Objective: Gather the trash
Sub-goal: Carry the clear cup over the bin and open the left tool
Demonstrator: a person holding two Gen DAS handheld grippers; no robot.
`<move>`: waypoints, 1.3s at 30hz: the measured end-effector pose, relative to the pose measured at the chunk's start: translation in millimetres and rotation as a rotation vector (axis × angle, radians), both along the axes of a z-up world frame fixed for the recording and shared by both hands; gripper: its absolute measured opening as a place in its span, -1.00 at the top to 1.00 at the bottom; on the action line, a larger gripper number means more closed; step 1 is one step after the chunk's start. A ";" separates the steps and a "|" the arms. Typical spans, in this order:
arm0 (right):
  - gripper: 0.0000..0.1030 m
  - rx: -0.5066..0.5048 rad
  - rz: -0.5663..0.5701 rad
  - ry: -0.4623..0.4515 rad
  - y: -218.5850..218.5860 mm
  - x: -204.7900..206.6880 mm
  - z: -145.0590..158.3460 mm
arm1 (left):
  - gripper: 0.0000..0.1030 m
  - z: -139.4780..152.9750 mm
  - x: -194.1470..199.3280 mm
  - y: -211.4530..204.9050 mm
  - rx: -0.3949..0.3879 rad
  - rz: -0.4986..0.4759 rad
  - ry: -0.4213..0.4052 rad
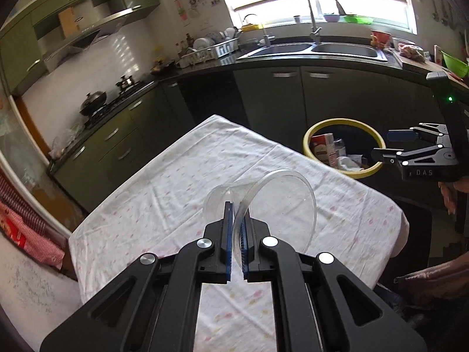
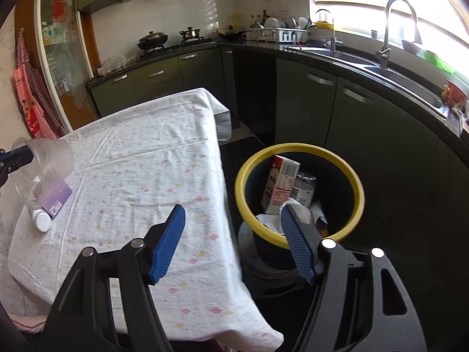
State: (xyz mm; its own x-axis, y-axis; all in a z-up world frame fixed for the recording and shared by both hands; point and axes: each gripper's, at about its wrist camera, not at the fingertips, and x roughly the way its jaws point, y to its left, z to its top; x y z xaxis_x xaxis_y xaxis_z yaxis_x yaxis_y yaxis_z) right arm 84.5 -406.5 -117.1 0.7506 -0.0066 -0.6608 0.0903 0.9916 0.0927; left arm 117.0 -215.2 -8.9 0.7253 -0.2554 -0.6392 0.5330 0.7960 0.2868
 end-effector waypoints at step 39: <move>-0.28 0.108 -0.284 0.048 -138.4 -17.1 -41.5 | -0.59 -43.4 105.4 -262.7 -0.146 -0.297 0.200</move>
